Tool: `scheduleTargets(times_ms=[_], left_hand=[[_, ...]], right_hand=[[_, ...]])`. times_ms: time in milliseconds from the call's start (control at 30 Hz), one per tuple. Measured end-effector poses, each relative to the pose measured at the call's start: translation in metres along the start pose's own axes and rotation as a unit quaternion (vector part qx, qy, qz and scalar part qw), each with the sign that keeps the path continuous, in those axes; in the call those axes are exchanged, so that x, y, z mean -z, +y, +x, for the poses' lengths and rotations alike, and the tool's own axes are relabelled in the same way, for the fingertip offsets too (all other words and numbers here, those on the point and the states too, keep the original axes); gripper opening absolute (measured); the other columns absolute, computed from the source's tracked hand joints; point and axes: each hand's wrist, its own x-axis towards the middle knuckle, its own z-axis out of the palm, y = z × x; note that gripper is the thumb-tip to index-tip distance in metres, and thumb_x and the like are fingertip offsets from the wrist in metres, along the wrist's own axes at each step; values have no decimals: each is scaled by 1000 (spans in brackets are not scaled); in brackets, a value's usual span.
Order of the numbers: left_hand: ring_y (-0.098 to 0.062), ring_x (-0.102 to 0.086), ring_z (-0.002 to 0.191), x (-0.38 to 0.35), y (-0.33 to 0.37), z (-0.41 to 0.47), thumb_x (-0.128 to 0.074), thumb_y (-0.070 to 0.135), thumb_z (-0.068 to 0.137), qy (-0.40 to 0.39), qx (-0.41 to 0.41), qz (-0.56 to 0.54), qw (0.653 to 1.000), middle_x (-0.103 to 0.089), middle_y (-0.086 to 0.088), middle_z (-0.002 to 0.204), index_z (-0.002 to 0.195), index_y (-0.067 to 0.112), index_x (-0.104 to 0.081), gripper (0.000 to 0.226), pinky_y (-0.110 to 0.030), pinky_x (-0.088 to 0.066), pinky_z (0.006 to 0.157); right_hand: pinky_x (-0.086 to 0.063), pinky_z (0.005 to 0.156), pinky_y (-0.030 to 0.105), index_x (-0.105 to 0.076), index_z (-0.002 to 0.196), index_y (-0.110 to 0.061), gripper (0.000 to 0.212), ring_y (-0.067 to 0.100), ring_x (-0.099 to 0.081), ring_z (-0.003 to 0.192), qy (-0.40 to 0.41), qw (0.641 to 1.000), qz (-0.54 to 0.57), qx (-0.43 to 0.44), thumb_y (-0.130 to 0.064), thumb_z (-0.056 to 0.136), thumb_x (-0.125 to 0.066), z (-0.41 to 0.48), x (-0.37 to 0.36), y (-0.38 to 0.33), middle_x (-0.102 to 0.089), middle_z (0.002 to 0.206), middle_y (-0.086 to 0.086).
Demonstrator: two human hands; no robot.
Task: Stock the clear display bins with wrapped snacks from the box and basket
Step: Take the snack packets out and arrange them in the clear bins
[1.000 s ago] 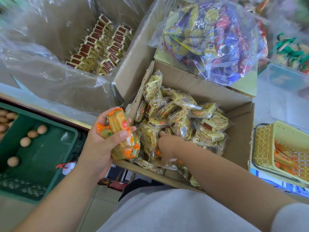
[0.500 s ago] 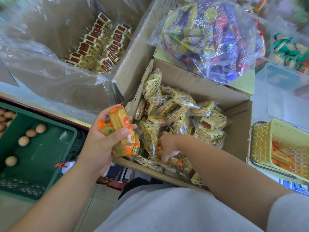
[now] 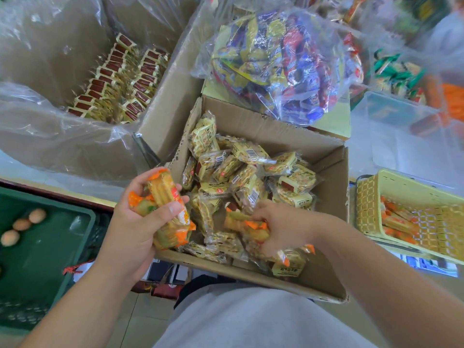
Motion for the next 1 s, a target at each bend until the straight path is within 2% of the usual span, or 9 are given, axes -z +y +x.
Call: scheduleTargets(times_ms=[167, 267, 367, 467, 533, 667, 767, 833, 1000], left_hand=[[-34, -75, 106, -46, -7, 3, -90, 21, 52, -48, 24, -27, 998, -73, -17, 119, 120, 33, -69, 72, -52, -64, 74], [-31, -76, 103, -83, -17, 7, -89, 21, 51, -80, 46, -33, 995, -75, -14, 115, 117, 34, -70, 70, -55, -63, 75], [-32, -75, 105, -122, -31, 11, -89, 21, 53, -103, 67, -31, 992, -75, -13, 115, 118, 37, -70, 70, -57, -63, 73], [-34, -75, 106, -159, -48, 13, -94, 22, 51, -109, 76, -15, 991, -74, -16, 118, 118, 37, -71, 73, -52, -63, 71], [-34, -75, 105, -183, -58, 12, -103, 29, 43, -112, 81, -2, 990, -75, -16, 116, 118, 37, -71, 81, -50, -63, 71], [-33, -76, 103, -230, -82, 3, -106, 33, 36, -68, 70, 15, 995, -76, -15, 115, 114, 36, -73, 84, -47, -62, 70], [-31, -76, 103, -266, -107, -10, -97, 22, 47, -17, 57, 34, 998, -75, -13, 116, 112, 37, -73, 71, -43, -62, 66], [-31, -76, 104, -292, -123, -20, -98, 20, 43, 8, 58, 42, 997, -75, -12, 118, 111, 39, -73, 75, -46, -62, 65], [-27, -78, 93, -361, -157, -35, -100, 22, 43, 16, 52, 81, 995, -76, -12, 113, 104, 38, -73, 69, -47, -60, 57]], right_hand=[[-52, 93, 43, -69, 99, -17, 39, 19, -58, 103, 112, 979, 167, 22, -30, 63, -77, -78, 21, 29, -47, 108, -7], [-52, 86, 25, -72, 114, -27, 48, 10, -65, 102, 180, 944, 277, 14, -20, 67, -80, -127, 26, 61, -54, 113, -12], [-55, 80, 20, -72, 115, -33, 53, 9, -70, 98, 269, 910, 314, -27, -18, 65, -83, -169, 24, 105, -63, 112, -15], [-52, 63, 14, -73, 111, -25, 49, 12, -73, 80, 330, 874, 350, -71, 4, 73, -82, -200, 16, 168, -70, 101, -11], [-50, 57, 19, -72, 109, -24, 48, 13, -68, 67, 343, 858, 368, -104, 8, 75, -79, -216, 8, 217, -72, 95, -5], [-48, 62, 14, -74, 107, -24, 48, 4, -66, 76, 356, 851, 355, -150, 5, 71, -83, -233, 0, 321, -72, 100, -10], [-39, 45, 13, -75, 103, -33, 47, 2, -56, 52, 337, 854, 363, -157, -2, 68, -84, -234, 0, 386, -71, 73, -9], [-34, 40, 14, -75, 97, -36, 43, 7, -48, 46, 314, 863, 371, -140, -7, 66, -84, -228, 0, 416, -63, 63, -6], [-37, 52, 26, -67, 74, -9, 19, 16, -48, 59, 289, 886, 333, -145, -19, 60, -75, -188, -6, 453, -55, 63, 3]])
